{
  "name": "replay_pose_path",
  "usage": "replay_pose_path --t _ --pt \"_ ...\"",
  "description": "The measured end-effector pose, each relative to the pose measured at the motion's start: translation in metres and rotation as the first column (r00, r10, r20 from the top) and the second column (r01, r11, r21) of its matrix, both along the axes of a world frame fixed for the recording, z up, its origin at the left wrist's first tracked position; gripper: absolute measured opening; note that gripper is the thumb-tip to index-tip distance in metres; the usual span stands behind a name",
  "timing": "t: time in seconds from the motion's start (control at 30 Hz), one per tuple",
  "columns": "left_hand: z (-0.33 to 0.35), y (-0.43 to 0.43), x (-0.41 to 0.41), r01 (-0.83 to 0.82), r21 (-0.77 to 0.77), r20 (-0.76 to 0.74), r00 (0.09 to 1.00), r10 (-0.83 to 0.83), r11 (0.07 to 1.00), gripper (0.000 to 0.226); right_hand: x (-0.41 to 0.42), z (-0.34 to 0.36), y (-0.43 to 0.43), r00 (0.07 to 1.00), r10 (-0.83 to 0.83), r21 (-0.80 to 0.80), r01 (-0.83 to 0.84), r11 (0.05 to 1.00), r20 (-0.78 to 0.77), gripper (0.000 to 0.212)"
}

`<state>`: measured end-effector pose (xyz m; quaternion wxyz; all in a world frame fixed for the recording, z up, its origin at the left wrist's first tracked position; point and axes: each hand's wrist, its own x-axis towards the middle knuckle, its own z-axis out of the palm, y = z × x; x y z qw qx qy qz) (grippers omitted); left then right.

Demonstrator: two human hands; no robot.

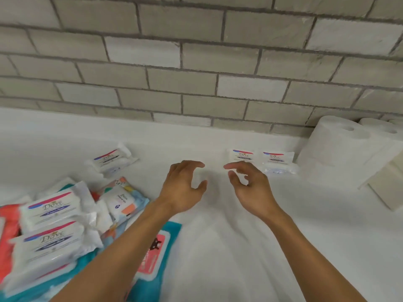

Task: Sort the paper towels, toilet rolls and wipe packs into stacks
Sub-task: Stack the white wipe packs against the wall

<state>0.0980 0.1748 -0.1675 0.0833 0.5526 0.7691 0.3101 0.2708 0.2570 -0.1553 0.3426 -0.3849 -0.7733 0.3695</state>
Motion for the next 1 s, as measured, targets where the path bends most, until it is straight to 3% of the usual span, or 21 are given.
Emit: replay_pose_path --t 0.47,0.67,0.83,1.0 --pt "0.039 -0.16 -0.107 -0.02 -0.203 0.066 0.997 0.034 0.979 0.033 -0.103 0.006 -0.147 0.933 0.348 -0.232 -0.32 0.919 0.09 0.013" --pt "0.042 -0.205 -0.153 -0.042 -0.326 0.043 0.997 0.059 0.944 0.034 -0.145 0.001 -0.192 0.902 0.398 -0.324 -0.332 0.886 0.165 0.024" --pt "0.047 -0.231 -0.184 -0.202 -0.591 -0.064 0.977 0.204 0.781 0.032 -0.177 -0.007 -0.217 0.883 0.401 -0.434 -0.271 0.859 0.243 0.041" --pt "0.039 -0.246 -0.193 -0.268 -0.733 0.042 0.899 0.435 0.625 0.055 -0.196 -0.015 -0.229 0.888 0.349 -0.46 -0.187 0.868 0.299 0.042"
